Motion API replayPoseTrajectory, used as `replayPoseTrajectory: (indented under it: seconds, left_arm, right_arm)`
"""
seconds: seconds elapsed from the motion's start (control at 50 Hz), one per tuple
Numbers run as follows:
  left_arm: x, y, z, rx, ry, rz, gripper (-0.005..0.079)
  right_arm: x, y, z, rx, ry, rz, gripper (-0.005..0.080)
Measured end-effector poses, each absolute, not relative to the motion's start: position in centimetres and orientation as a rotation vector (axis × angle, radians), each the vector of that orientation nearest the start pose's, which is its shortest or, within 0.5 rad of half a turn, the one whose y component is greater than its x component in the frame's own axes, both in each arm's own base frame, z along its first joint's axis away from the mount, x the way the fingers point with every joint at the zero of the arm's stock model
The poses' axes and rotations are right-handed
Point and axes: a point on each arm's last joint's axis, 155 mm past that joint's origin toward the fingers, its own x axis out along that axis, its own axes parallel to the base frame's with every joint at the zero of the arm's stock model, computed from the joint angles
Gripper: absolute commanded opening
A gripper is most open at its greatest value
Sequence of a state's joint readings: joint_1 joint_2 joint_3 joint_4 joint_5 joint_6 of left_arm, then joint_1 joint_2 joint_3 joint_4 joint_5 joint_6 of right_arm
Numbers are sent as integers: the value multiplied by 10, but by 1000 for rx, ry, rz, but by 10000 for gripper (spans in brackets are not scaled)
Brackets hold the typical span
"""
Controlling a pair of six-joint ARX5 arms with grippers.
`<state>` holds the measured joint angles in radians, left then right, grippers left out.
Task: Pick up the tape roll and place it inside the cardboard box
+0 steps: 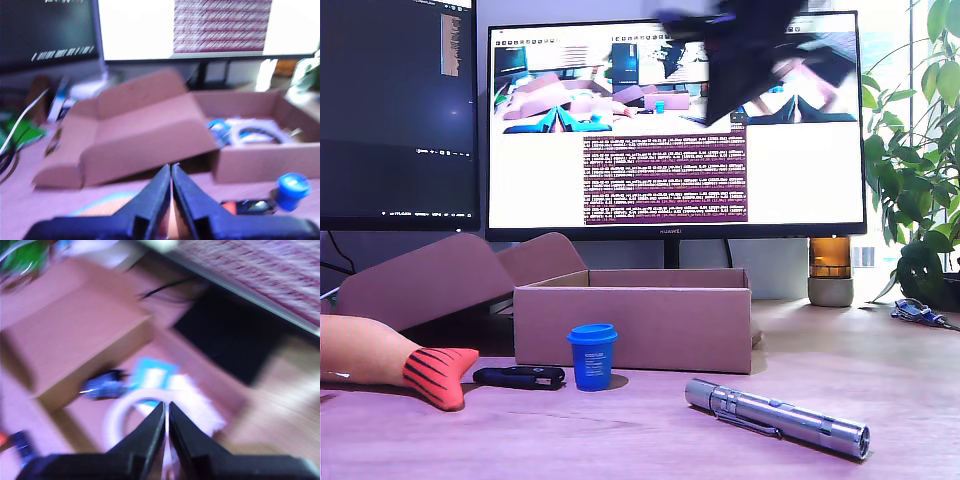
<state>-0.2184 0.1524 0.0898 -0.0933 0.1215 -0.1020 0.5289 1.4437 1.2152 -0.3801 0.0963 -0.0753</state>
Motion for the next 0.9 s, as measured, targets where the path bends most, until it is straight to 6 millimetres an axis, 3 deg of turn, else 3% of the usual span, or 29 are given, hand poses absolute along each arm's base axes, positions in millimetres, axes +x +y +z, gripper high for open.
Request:
replayPoseTrajectory:
  seconds: [0.24, 0.48, 0.7, 0.9]
  left_arm:
    - [250, -52, 149, -96, 167, -220, -24]
    - [255, -23, 149, -98, 160, -89, -24]
    - [253, -21, 138, -105, 207, -76, -24]
    - [248, -20, 117, -103, 289, -71, -24]
  right_arm:
    - [372, 137, 197, -172, 542, 288, -12]
    - [351, 91, 200, -88, 422, 191, -12]
    - [343, 38, 191, -17, 360, 68, -12]
    - [330, 11, 184, 44, 290, 46, -12]
